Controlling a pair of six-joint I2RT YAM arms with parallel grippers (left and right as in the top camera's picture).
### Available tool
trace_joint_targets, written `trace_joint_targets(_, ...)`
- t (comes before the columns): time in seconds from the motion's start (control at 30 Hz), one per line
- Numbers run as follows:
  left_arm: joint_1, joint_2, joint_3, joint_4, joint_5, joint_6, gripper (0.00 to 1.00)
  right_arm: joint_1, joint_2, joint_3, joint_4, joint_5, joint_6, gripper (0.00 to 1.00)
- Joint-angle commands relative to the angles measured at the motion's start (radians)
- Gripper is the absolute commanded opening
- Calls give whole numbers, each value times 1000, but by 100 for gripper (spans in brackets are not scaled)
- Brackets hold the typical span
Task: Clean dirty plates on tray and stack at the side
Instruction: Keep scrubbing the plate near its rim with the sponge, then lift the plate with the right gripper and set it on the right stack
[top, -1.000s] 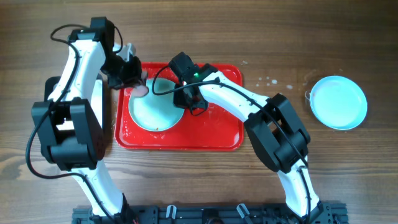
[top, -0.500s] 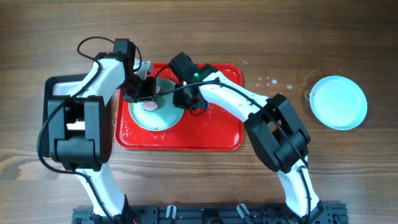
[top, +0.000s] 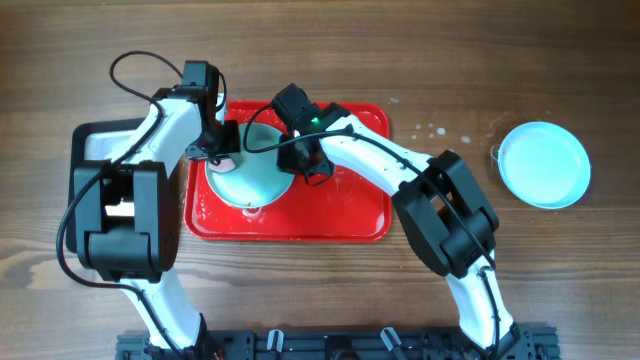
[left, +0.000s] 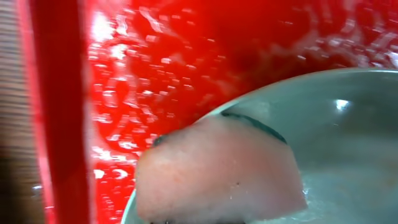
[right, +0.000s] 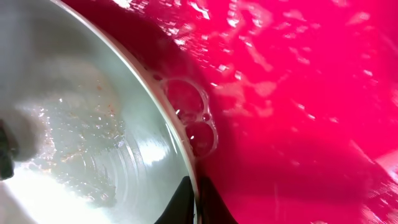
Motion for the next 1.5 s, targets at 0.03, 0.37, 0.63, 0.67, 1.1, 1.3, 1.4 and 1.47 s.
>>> trace_joint_targets(0.03,53,84,-42,4,-421,-72,4,-7,87,-56,-37,71,0,4)
trace_joint_targets(0.37,-97,82,-41,-55,-877,-309,4,-7,87,-56,-30,63,-2,4)
trace_joint_targets(0.63,-102,23,-38,-63,-878,-357,4,-7,87,-56,-26,59,-8,4)
trace_joint_targets(0.67,-99,7,-38,-63,-869,-358,4,-7,87,-56,-26,57,-8,4)
trace_joint_targets(1.1,43,-299,-37,-145,-334,-349,4,-9,87,-56,-3,13,-40,4)
trace_joint_targets(1.3,122,-341,-37,-241,-175,-343,4,-35,46,-54,29,-129,-160,4)
trace_joint_targets(1.4,139,-341,-37,-247,38,-219,4,-66,-82,-54,-9,-128,-229,4)
trace_joint_targets(1.47,137,-341,-37,-251,67,-218,4,-75,-156,-54,-35,-124,-259,4)
